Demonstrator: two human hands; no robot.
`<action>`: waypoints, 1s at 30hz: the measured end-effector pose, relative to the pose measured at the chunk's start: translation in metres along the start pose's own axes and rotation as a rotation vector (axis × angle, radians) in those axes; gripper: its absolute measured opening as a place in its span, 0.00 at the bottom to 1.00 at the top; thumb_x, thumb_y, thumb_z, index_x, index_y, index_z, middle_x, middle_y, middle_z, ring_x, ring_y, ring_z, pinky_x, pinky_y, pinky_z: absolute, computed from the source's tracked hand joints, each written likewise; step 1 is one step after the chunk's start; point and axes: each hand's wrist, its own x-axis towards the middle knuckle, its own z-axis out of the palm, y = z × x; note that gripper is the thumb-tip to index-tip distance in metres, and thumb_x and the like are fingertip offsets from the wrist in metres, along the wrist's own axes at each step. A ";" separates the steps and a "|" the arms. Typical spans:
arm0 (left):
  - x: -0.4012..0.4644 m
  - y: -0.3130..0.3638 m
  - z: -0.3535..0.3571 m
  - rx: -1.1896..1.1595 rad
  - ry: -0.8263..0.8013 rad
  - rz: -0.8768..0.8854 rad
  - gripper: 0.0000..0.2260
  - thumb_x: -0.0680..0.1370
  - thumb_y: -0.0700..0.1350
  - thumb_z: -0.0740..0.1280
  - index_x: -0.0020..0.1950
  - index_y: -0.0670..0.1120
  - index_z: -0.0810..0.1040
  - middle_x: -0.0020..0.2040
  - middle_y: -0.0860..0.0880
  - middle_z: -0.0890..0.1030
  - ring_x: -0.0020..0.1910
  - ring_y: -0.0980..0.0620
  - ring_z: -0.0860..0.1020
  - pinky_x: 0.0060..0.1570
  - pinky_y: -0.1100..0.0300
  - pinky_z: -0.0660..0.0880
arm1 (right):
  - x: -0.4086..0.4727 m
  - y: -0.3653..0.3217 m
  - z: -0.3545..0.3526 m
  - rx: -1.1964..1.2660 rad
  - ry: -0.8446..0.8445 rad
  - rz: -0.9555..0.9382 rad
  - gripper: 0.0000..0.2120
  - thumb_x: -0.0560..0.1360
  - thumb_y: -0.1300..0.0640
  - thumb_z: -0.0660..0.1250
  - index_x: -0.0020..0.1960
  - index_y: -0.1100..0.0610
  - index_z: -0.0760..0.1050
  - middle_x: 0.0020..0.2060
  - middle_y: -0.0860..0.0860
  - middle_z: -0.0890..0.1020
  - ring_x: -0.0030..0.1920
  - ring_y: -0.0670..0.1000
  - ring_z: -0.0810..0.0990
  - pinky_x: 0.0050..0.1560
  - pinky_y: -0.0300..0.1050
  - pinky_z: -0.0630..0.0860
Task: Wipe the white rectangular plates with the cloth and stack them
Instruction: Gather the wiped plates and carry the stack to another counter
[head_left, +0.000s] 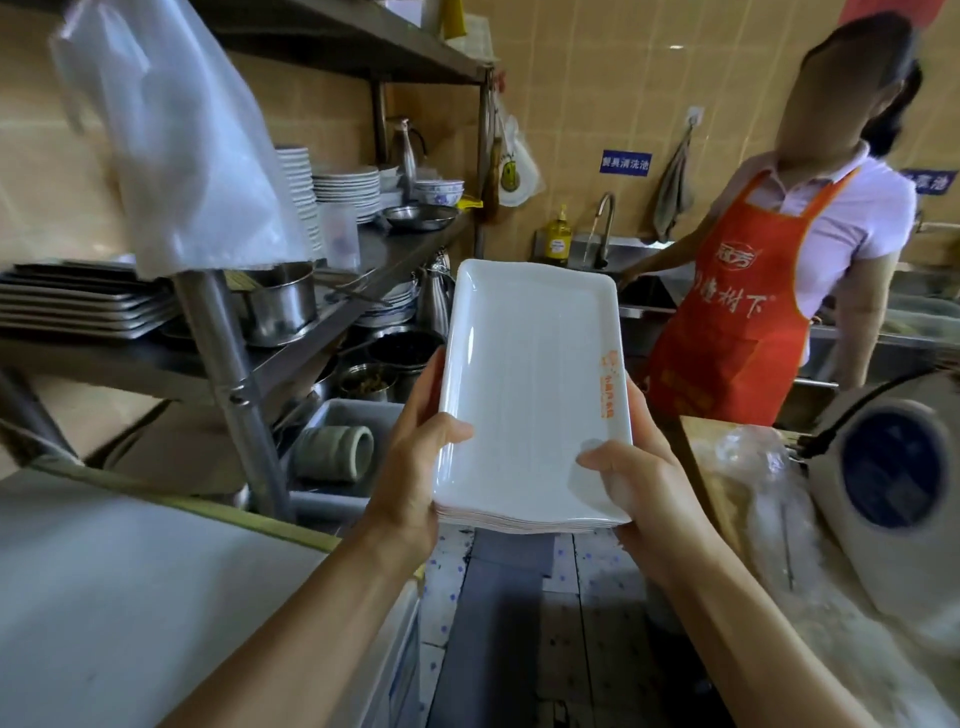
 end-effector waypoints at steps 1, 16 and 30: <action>0.013 -0.001 -0.002 0.000 0.006 -0.005 0.31 0.65 0.42 0.61 0.68 0.60 0.71 0.60 0.49 0.80 0.57 0.45 0.79 0.47 0.52 0.78 | 0.013 0.002 -0.004 0.001 -0.002 0.001 0.39 0.62 0.64 0.62 0.69 0.38 0.63 0.60 0.49 0.78 0.59 0.53 0.78 0.47 0.44 0.79; 0.211 -0.047 0.017 0.068 0.266 0.032 0.28 0.64 0.43 0.63 0.61 0.64 0.74 0.55 0.51 0.83 0.53 0.47 0.81 0.44 0.53 0.79 | 0.241 0.038 -0.108 0.035 -0.209 0.016 0.39 0.62 0.64 0.61 0.67 0.33 0.65 0.59 0.45 0.79 0.59 0.54 0.78 0.48 0.49 0.80; 0.374 -0.082 -0.001 0.095 0.453 0.055 0.29 0.64 0.43 0.63 0.64 0.62 0.73 0.56 0.51 0.82 0.55 0.46 0.80 0.58 0.41 0.75 | 0.428 0.079 -0.156 0.134 -0.378 0.066 0.39 0.60 0.65 0.61 0.66 0.35 0.68 0.58 0.47 0.80 0.55 0.54 0.81 0.44 0.50 0.80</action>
